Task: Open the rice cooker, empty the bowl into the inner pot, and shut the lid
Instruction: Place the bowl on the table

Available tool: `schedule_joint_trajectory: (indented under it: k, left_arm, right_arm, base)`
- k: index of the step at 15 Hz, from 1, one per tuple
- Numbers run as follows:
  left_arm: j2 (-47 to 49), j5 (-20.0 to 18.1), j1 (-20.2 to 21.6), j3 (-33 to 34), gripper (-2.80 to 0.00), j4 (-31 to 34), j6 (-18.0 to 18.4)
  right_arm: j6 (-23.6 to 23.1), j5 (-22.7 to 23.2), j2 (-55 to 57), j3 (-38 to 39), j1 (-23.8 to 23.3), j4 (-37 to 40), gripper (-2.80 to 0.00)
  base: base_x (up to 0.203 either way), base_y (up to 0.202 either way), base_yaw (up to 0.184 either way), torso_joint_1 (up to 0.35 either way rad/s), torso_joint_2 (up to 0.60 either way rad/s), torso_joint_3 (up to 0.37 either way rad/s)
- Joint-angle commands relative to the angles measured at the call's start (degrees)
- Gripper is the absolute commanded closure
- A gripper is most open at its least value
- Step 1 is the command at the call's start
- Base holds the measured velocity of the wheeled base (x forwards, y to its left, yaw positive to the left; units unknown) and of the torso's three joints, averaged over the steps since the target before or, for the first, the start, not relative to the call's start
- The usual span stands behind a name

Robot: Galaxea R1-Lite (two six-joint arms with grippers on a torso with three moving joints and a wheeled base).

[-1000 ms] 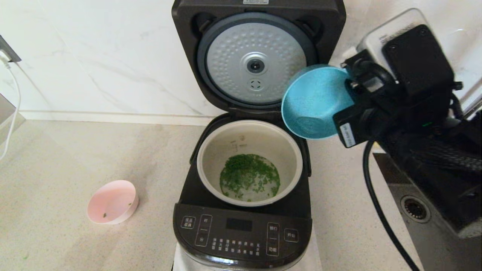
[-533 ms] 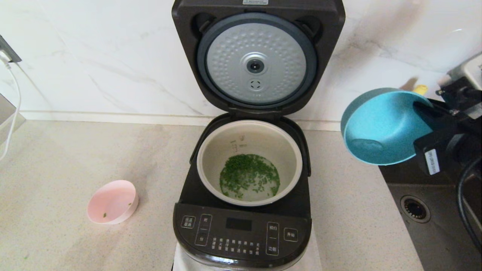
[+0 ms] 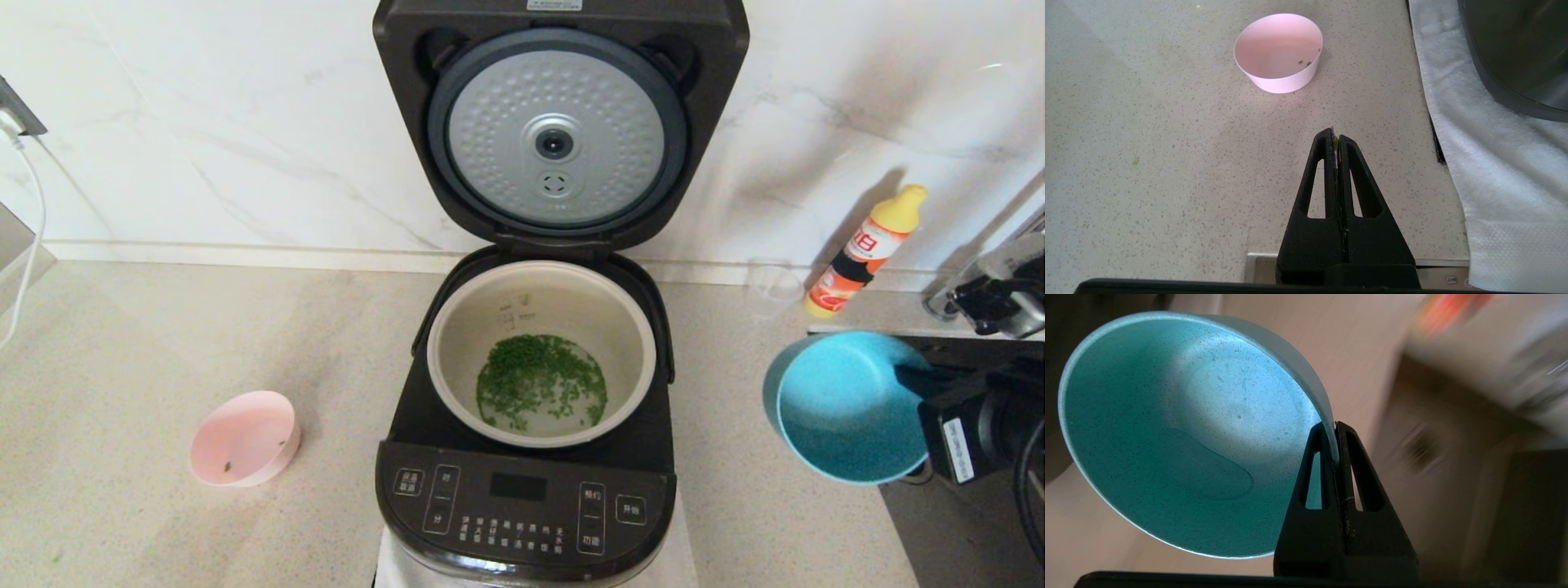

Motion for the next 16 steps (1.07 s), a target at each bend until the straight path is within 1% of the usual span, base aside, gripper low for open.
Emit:
schedule_joint_trajectory:
  k: [1, 2, 3, 5, 8, 11, 16]
  left_arm:
    - [0.07, -0.02, 0.02, 0.01, 0.0, 0.03, 0.06]
    - [0.07, -0.02, 0.02, 0.01, 0.0, 0.03, 0.06]
    - [0.07, -0.02, 0.02, 0.01, 0.0, 0.03, 0.06]
    - [0.07, -0.02, 0.02, 0.01, 0.0, 0.03, 0.06]
    - [0.07, -0.02, 0.02, 0.01, 0.0, 0.03, 0.06]
    - [0.07, -0.02, 0.02, 0.01, 0.0, 0.03, 0.06]
    - [0.07, -0.02, 0.02, 0.01, 0.0, 0.03, 0.06]
  right_arm:
    - [10.1, 11.76, 0.05, 0.88, -5.46, 7.98, 0.0]
    - [12.74, 16.33, -0.16, 1.82, -8.11, 8.71, 0.0]
    - [14.51, 19.97, -0.15, 3.25, -10.38, 9.0, 0.0]
    - [15.35, 22.13, 0.35, 7.57, -12.93, 8.79, 0.0]
    - [15.75, 22.81, 2.48, 12.94, -15.75, 6.9, 0.0]
    - [15.38, 22.61, 7.0, 17.49, -18.79, 1.11, 0.0]
    - [15.72, 22.19, 14.7, 21.38, -19.47, -3.85, 0.0]
  base:
    - [0.0, 0.0, 0.0, 0.0, 0.0, 0.0]
    - [0.0, 0.0, 0.0, 0.0, 0.0, 0.0]
    - [0.0, 0.0, 0.0, 0.0, 0.0, 0.0]
    - [0.0, 0.0, 0.0, 0.0, 0.0, 0.0]
    - [0.0, 0.0, 0.0, 0.0, 0.0, 0.0]
    - [0.0, 0.0, 0.0, 0.0, 0.0, 0.0]
    - [0.0, 0.0, 0.0, 0.0, 0.0, 0.0]
